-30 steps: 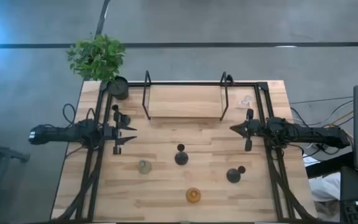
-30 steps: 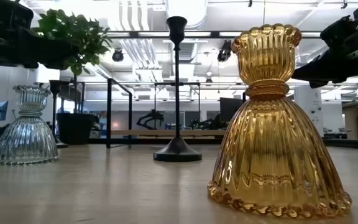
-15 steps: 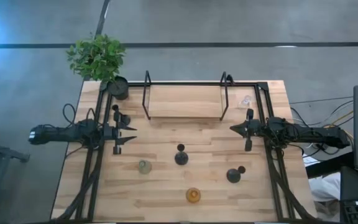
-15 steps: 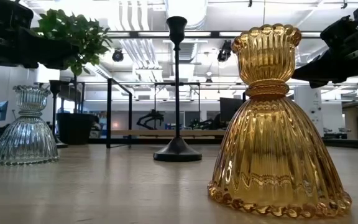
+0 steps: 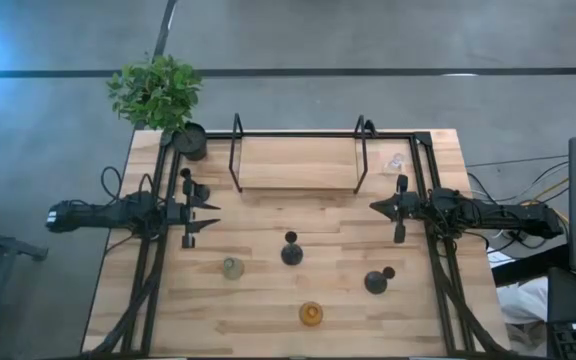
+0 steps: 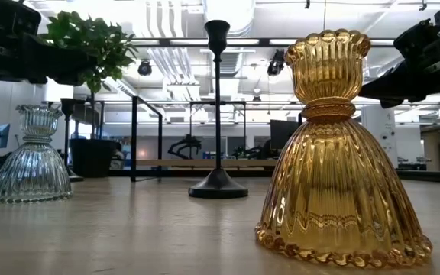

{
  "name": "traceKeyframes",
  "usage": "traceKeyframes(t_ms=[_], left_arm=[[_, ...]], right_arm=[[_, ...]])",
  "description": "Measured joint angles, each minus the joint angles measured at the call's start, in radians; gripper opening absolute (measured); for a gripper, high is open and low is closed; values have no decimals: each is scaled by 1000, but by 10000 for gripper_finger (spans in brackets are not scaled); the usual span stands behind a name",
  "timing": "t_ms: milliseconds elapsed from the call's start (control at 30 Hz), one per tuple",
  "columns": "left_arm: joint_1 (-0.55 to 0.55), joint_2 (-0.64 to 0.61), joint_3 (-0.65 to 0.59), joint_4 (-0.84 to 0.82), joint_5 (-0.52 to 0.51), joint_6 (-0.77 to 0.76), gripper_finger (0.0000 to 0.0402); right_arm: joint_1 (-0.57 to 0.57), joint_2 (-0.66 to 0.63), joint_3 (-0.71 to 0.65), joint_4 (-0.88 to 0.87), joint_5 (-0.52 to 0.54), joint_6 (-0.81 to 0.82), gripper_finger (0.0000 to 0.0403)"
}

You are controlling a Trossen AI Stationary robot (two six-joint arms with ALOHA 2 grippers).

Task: Pick & Place candle stick holders

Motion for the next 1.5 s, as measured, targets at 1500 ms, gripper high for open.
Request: traceKeyframes(t_ms=[1500], left_arm=[[0,0,0,0,0,0,143]], right_arm=[[1,667,1276,-1139,391,566,9]])
